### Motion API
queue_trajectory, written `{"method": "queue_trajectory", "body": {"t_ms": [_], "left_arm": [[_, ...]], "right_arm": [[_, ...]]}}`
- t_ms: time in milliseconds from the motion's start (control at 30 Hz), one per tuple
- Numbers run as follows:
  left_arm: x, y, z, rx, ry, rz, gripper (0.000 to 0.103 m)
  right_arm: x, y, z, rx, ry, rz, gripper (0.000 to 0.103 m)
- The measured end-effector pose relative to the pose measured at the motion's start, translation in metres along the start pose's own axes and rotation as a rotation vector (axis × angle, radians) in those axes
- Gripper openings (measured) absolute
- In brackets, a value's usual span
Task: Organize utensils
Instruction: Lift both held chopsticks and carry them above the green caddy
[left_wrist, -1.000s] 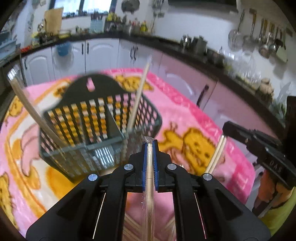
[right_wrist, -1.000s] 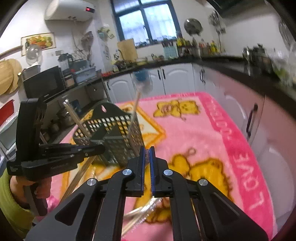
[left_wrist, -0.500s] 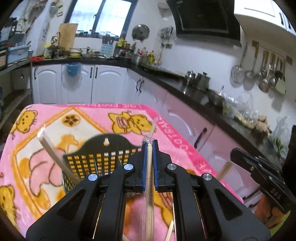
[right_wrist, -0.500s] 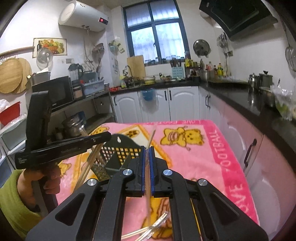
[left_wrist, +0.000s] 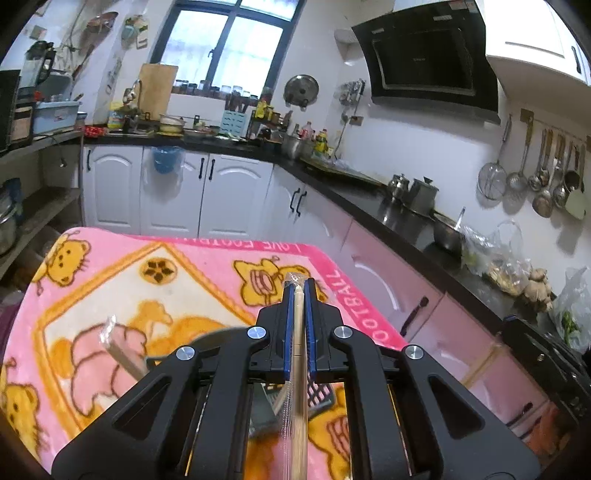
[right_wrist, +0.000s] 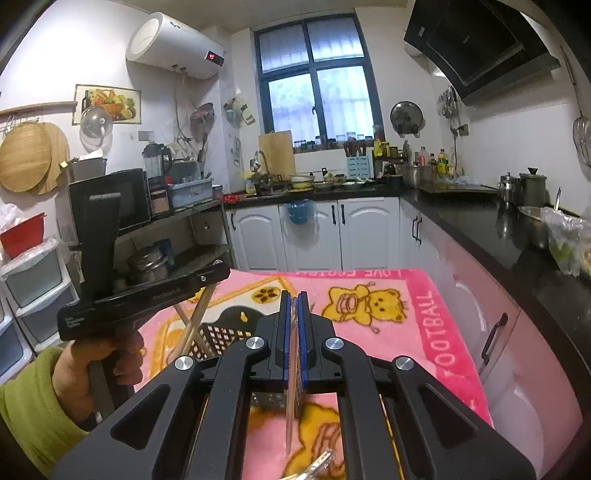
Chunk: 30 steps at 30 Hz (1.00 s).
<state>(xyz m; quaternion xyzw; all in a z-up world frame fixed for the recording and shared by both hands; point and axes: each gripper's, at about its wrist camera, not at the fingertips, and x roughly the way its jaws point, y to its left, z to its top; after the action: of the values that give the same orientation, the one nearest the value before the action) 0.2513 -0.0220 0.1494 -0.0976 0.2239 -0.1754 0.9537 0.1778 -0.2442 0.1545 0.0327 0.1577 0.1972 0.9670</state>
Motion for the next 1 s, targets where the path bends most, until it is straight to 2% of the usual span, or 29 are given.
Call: {"method": "queue_trajectory", "body": {"t_ms": [233, 567, 767, 1000], "left_arm": [[0.007, 0.01, 0.013, -0.025, -0.023, 0.03, 0.003], [0.017, 0.02, 0.039, -0.044, -0.107, 0.038, 0.003], [0.033, 0.022, 0.05, -0.05, -0.156, 0.045, 0.003], [0.051, 0.025, 0.055, -0.053, -0.221, 0.059, 0.003]], "right_arm": [[0.001, 0.005, 0.016, -0.016, -0.031, 0.023, 0.004], [0.01, 0.012, 0.055, -0.037, -0.092, 0.039, 0.004], [0.03, 0.011, 0.074, -0.036, -0.104, 0.055, 0.004], [0.059, 0.012, 0.081, -0.022, -0.079, 0.07, 0.004]]}}
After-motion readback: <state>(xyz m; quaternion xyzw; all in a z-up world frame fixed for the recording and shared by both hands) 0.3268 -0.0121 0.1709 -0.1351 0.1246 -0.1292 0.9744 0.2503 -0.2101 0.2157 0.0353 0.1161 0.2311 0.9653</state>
